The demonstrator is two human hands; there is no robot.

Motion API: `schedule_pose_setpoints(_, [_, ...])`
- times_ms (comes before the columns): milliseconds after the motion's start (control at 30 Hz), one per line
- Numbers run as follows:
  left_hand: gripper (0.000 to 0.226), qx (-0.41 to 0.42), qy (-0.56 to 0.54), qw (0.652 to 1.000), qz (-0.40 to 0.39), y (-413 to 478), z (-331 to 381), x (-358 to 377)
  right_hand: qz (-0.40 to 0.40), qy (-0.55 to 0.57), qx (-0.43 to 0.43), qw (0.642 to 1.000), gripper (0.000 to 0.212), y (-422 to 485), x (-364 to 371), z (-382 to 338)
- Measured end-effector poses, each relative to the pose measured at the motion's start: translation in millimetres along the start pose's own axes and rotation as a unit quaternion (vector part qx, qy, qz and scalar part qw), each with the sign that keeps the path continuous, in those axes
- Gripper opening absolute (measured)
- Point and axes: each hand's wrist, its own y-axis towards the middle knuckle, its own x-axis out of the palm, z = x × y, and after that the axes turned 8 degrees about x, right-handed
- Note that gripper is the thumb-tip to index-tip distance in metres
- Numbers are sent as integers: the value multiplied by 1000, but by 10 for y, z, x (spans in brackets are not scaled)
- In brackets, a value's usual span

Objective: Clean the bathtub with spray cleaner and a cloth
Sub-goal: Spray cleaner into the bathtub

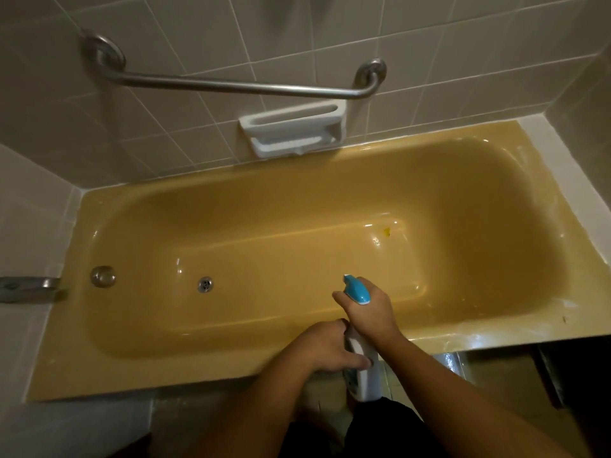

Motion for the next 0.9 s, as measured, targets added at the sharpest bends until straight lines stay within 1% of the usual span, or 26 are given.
schedule_pose_setpoints(100, [60, -11, -13, 1000, 15, -90, -147, -53, -34, -20, -14, 999, 28, -28, 175, -63])
schedule_pose_setpoints(233, [64, -14, -21, 999, 28, -277, -457, -185, -51, -8, -50, 997, 29, -109, 496, -211])
schedule_pose_setpoints(367, [53, -29, -44, 998, 38, -526, -869, -346, -75, -32, -41, 996, 29, -231, 958, -401])
schedule_pose_setpoints(433, [56, -30, -46, 998, 30, -682, -1137, -431, -84, -27, -51, 995, 27, -338, 1238, -499])
schedule_pose_setpoints(500, [64, -29, -57, 998, 26, -857, -1428, -545, -71, -36, -72, 994, 28, -475, 1541, -582])
schedule_pose_setpoints(633, [58, -26, -72, 997, 21, -1262, -2035, -809, -55, -24, -96, 994, 29, -792, 2208, -776])
schedule_pose_setpoints(733, [58, -35, -80, 996, 35, -1584, -2483, -957, -47, -14, -120, 992, 32, -1035, 2708, -936])
schedule_pose_setpoints(900, [59, -46, -101, 993, 42, -2005, -3092, -1084, -41, -26, -104, 993, 29, -1332, 3401, -1110])
